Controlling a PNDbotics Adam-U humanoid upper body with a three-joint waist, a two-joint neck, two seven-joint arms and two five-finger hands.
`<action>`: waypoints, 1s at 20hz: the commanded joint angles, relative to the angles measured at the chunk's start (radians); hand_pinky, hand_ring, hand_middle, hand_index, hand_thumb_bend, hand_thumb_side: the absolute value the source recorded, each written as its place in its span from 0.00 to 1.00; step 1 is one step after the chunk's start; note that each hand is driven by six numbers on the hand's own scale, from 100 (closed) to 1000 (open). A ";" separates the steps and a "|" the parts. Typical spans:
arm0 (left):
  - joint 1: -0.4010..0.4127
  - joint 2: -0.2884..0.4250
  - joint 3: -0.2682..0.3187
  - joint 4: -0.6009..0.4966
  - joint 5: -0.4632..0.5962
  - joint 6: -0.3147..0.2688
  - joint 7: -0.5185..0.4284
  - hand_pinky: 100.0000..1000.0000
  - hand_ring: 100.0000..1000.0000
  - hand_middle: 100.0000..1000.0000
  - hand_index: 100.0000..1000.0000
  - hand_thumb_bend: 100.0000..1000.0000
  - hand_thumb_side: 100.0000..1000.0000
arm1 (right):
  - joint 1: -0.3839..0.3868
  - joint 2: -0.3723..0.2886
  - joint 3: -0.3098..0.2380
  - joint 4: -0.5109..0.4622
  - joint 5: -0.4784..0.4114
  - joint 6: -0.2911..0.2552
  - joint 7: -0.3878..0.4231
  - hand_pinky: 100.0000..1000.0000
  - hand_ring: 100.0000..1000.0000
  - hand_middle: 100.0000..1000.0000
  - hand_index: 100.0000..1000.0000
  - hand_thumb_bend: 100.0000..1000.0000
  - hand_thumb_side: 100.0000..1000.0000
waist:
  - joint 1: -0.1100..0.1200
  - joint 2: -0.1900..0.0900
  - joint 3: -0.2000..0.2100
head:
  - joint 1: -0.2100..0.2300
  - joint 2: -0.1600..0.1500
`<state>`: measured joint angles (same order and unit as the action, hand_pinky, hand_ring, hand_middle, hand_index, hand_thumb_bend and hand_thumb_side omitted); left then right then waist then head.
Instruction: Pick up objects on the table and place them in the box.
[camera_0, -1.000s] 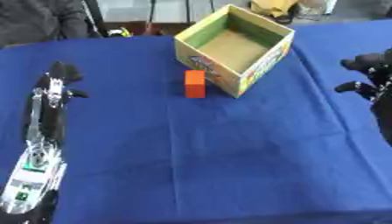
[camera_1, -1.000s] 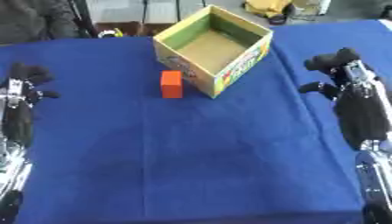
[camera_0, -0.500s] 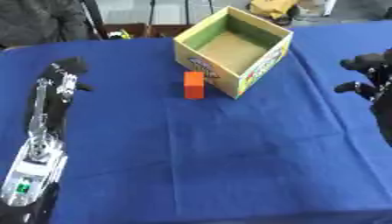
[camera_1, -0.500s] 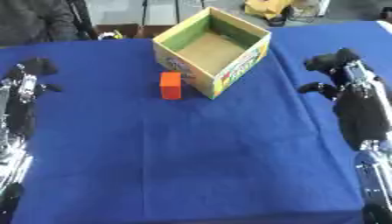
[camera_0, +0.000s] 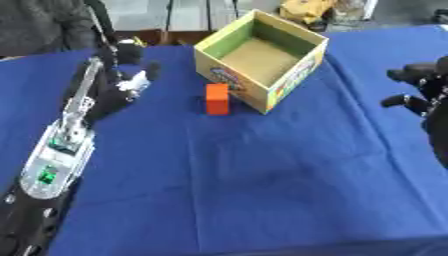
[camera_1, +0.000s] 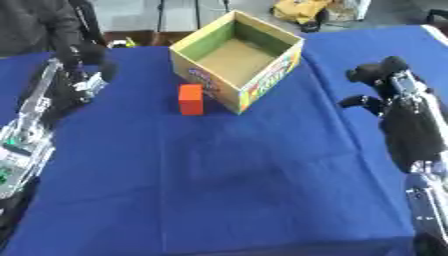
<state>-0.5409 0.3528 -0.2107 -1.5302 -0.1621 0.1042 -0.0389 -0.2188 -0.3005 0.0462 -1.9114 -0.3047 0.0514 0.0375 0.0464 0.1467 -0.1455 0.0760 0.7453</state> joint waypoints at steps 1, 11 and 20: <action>-0.071 0.020 -0.055 0.046 -0.053 0.035 -0.050 0.56 0.73 0.65 0.74 0.70 0.29 | -0.006 -0.009 0.002 -0.021 -0.007 -0.001 0.005 0.52 0.82 0.55 0.63 0.00 0.70 | -0.006 -0.018 -0.005 | 0.006 -0.005; -0.241 -0.046 -0.096 0.273 -0.406 -0.019 -0.300 0.60 0.68 0.61 0.73 0.56 0.18 | -0.003 -0.005 0.006 -0.019 -0.011 0.001 0.010 0.52 0.82 0.55 0.63 0.00 0.69 | -0.010 -0.026 -0.032 | 0.015 -0.002; -0.301 -0.121 0.021 0.419 -0.792 -0.148 -0.446 0.62 0.68 0.61 0.74 0.56 0.15 | 0.000 -0.003 0.010 -0.018 -0.015 0.001 0.013 0.51 0.82 0.55 0.63 0.00 0.69 | -0.015 -0.033 -0.049 | 0.018 0.000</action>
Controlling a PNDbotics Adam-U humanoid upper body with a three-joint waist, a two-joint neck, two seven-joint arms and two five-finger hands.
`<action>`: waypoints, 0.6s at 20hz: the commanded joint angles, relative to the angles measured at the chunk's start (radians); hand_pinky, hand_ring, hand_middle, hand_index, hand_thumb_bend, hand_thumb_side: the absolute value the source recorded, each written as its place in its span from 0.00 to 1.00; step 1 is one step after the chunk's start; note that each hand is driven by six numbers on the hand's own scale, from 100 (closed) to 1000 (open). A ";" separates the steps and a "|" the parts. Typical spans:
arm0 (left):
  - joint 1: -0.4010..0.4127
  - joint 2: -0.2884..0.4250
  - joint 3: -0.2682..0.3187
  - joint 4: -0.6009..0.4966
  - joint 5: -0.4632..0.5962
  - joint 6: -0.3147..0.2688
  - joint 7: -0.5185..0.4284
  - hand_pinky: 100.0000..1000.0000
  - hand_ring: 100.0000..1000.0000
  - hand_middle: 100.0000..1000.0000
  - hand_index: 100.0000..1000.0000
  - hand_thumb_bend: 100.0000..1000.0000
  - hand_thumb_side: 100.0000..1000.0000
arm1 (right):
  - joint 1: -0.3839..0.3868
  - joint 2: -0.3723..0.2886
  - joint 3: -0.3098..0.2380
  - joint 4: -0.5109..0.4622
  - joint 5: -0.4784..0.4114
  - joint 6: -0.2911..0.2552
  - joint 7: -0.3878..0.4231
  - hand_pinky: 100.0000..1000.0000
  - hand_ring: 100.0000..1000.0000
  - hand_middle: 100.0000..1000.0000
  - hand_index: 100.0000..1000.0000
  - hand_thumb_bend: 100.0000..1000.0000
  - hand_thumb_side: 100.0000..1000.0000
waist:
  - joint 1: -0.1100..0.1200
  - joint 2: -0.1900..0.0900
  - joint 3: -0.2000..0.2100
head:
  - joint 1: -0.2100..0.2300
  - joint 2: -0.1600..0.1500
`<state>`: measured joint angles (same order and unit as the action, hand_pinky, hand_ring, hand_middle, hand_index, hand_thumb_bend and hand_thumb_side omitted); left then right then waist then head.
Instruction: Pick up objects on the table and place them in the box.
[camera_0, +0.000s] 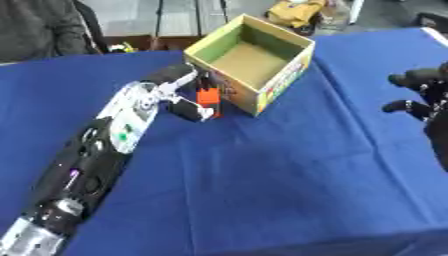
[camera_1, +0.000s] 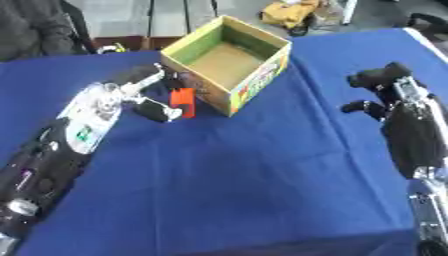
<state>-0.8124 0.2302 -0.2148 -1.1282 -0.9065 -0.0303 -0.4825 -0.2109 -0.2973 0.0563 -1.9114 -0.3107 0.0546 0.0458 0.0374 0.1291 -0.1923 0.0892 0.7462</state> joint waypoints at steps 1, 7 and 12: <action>-0.035 -0.003 0.029 0.030 -0.063 -0.015 0.004 0.62 0.68 0.61 0.74 0.56 0.15 | -0.008 -0.006 0.001 -0.019 -0.009 -0.002 0.005 0.51 0.82 0.55 0.63 0.00 0.69 | -0.007 -0.016 -0.004 | 0.005 0.000; -0.058 -0.036 0.049 0.101 -0.130 -0.019 0.049 0.63 0.68 0.62 0.75 0.57 0.15 | -0.007 -0.005 0.003 -0.018 -0.010 -0.002 0.008 0.51 0.82 0.55 0.63 0.00 0.69 | -0.010 -0.015 -0.011 | 0.011 0.000; -0.072 -0.073 0.066 0.170 -0.198 -0.016 0.093 0.64 0.69 0.62 0.75 0.58 0.14 | -0.007 -0.003 0.006 -0.018 -0.009 -0.001 0.011 0.51 0.82 0.55 0.63 0.00 0.69 | -0.012 -0.011 -0.015 | 0.018 0.000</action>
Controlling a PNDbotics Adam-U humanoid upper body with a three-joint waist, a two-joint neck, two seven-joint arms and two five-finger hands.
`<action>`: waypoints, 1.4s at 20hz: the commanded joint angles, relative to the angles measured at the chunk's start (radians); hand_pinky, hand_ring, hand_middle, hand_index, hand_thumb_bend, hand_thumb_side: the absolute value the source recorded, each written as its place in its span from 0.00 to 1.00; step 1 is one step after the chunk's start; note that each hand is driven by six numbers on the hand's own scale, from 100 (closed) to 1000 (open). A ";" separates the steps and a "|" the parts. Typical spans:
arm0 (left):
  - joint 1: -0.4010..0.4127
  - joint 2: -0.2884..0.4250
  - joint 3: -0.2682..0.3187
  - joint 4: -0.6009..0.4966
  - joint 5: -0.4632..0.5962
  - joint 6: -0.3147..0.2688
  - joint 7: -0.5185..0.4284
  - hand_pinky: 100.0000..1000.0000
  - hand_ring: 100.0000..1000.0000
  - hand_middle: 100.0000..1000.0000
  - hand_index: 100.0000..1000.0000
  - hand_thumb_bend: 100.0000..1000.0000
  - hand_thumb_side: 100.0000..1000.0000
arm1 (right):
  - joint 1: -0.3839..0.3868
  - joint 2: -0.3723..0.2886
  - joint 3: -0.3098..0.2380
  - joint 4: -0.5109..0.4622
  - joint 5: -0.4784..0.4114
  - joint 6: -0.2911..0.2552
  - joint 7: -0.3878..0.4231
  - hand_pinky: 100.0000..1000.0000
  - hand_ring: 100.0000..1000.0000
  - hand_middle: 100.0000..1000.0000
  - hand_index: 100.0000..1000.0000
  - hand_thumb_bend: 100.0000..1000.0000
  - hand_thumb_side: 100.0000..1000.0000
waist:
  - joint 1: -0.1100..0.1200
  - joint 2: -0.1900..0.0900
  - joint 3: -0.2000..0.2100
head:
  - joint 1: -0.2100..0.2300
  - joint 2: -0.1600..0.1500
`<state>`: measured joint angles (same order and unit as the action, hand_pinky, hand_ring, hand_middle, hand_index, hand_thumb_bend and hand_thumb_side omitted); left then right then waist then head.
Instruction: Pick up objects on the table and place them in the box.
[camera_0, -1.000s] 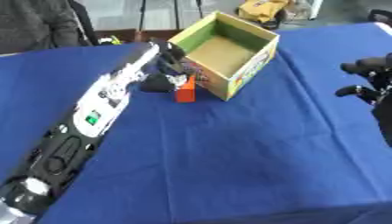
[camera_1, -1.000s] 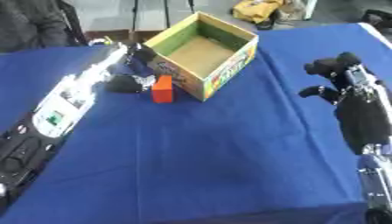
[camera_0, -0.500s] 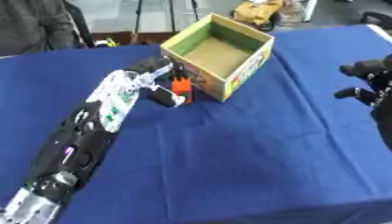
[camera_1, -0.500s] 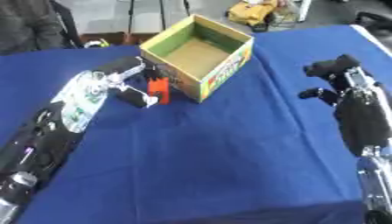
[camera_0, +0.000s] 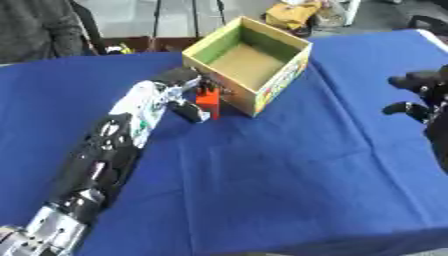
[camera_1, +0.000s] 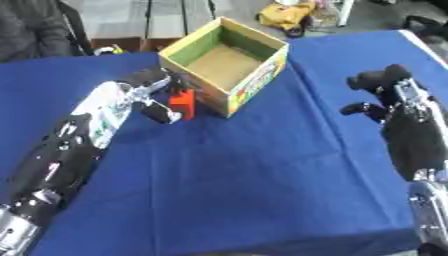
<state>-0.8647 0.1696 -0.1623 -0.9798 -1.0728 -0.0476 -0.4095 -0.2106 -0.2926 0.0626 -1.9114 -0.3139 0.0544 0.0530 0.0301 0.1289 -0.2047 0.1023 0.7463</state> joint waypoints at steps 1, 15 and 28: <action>-0.021 -0.017 0.017 0.033 -0.044 0.002 0.027 0.64 0.69 0.62 0.75 0.58 0.15 | -0.007 -0.008 0.000 -0.018 -0.005 -0.001 0.004 0.51 0.82 0.55 0.63 0.00 0.69 | -0.006 -0.010 -0.004 | 0.005 0.000; -0.039 -0.034 0.041 0.051 -0.101 0.020 0.075 0.67 0.71 0.65 0.77 0.64 0.17 | -0.004 -0.005 0.000 -0.016 -0.002 -0.001 0.005 0.51 0.82 0.55 0.63 0.00 0.69 | -0.009 -0.009 -0.004 | 0.010 0.003; -0.063 -0.025 0.033 0.012 -0.125 -0.007 0.022 0.71 0.73 0.66 0.78 0.65 0.17 | -0.003 -0.005 0.001 -0.015 -0.003 0.000 0.007 0.51 0.82 0.55 0.63 0.00 0.69 | -0.008 -0.011 -0.010 | 0.015 0.006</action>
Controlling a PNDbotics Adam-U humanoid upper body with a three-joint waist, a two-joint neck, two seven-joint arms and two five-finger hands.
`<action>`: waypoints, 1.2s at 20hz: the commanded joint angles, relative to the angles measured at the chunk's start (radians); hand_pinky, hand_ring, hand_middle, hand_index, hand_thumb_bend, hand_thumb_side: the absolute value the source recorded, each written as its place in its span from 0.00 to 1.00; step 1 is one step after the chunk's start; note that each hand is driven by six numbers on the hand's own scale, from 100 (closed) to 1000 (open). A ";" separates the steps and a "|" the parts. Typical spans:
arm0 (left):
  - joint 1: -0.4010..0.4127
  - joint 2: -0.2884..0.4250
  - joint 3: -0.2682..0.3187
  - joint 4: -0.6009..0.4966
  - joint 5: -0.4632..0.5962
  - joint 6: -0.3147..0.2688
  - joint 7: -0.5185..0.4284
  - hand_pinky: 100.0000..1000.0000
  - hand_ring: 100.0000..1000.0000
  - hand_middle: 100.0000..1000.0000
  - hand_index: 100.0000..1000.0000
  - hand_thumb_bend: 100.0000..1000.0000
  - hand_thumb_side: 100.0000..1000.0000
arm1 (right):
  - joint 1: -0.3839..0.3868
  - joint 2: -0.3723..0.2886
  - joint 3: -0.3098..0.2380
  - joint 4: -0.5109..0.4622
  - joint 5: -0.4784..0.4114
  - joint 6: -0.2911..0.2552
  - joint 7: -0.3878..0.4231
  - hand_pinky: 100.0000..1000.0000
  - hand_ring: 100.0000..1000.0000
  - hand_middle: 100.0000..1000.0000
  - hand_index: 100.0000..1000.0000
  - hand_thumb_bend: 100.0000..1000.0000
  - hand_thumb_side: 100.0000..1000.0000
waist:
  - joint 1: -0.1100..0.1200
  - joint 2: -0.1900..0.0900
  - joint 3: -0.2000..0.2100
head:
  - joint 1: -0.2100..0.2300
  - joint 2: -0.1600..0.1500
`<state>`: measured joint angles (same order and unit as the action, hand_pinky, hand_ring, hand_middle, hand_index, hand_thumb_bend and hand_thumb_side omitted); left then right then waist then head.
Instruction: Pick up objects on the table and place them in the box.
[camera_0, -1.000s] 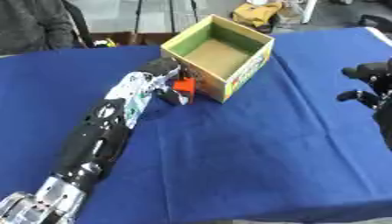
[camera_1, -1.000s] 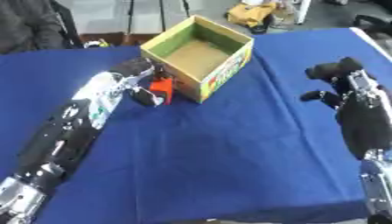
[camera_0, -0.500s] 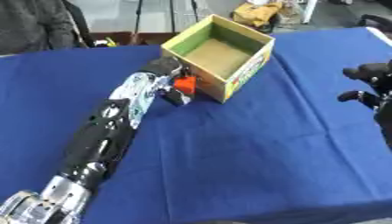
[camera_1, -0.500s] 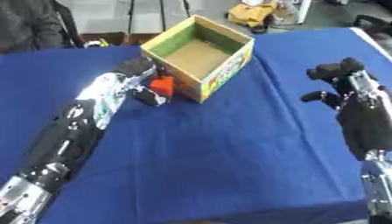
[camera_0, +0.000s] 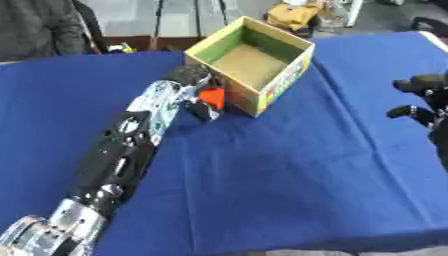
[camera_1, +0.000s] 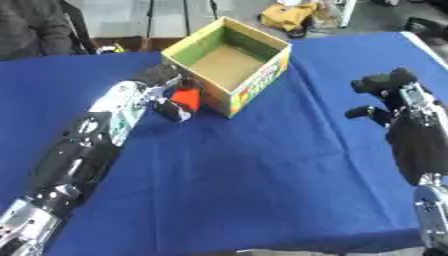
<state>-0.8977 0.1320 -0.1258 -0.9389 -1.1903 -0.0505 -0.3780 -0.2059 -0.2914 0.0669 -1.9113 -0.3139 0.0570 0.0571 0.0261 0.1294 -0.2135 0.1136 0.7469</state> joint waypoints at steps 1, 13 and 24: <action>-0.031 0.013 -0.003 -0.031 -0.008 -0.005 -0.011 0.71 0.72 0.66 0.78 0.64 0.17 | -0.008 -0.006 -0.003 -0.015 -0.003 -0.003 0.003 0.51 0.82 0.55 0.63 0.00 0.69 | -0.003 -0.011 -0.001 | 0.004 0.006; -0.040 0.017 -0.004 -0.027 -0.018 -0.014 -0.027 0.73 0.74 0.68 0.79 0.63 0.16 | -0.008 -0.006 -0.002 -0.014 -0.002 -0.002 0.005 0.51 0.82 0.55 0.63 0.00 0.69 | -0.002 -0.009 -0.004 | 0.006 0.008; -0.045 0.032 0.005 0.006 -0.021 -0.056 -0.104 0.79 0.80 0.74 0.81 0.60 0.09 | -0.008 -0.006 -0.002 -0.012 0.000 -0.002 0.007 0.51 0.82 0.55 0.63 0.00 0.69 | -0.001 -0.007 -0.005 | 0.004 0.006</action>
<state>-0.9170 0.1407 -0.1256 -0.9247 -1.2071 -0.1012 -0.4701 -0.2058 -0.2914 0.0679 -1.9112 -0.3139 0.0569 0.0611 0.0285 0.1339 -0.2183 0.1168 0.7477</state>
